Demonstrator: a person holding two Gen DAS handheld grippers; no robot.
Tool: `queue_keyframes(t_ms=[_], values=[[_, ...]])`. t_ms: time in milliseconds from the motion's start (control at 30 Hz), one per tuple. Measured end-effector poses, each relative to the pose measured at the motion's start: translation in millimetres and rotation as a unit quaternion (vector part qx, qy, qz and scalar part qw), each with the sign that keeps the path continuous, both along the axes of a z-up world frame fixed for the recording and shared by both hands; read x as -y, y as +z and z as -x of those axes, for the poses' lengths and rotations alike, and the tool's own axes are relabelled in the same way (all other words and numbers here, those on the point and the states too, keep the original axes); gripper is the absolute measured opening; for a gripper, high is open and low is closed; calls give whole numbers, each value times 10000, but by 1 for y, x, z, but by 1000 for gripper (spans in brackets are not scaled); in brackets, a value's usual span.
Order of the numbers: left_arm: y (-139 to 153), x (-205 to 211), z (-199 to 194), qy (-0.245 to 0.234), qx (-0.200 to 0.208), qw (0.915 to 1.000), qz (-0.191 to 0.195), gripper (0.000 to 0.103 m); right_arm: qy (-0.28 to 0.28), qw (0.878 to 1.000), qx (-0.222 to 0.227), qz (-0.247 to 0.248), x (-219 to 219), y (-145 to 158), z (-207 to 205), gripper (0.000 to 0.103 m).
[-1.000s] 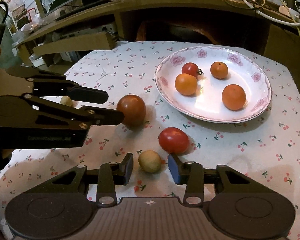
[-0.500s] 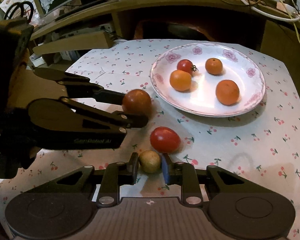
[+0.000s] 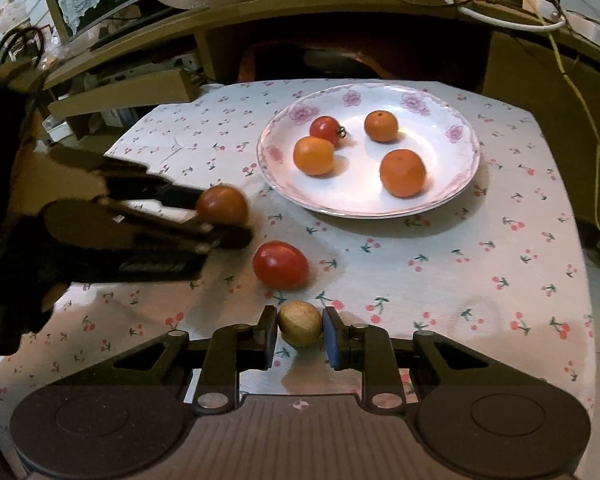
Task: Organize fruits
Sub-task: 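Close the right tool on the brown kiwi while the left tool grasps the dark red tomato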
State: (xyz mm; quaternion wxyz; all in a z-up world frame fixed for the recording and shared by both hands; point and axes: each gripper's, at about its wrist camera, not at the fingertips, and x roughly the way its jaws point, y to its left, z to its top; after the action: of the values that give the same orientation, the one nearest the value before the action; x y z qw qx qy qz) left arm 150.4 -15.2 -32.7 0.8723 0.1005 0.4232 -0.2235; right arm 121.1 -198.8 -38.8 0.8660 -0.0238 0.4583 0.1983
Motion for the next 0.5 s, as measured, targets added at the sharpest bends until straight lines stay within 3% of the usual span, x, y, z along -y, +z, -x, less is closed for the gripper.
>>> queue_keyframes(t_ms=[267, 500], values=[[4, -5, 41, -12, -135, 9998, -131, 46, 154, 9997, 32, 168, -2, 0, 8, 25], [-3, 1, 47, -190, -44, 9994, -281, 46, 335, 9988, 110, 337, -7, -3, 14, 25]])
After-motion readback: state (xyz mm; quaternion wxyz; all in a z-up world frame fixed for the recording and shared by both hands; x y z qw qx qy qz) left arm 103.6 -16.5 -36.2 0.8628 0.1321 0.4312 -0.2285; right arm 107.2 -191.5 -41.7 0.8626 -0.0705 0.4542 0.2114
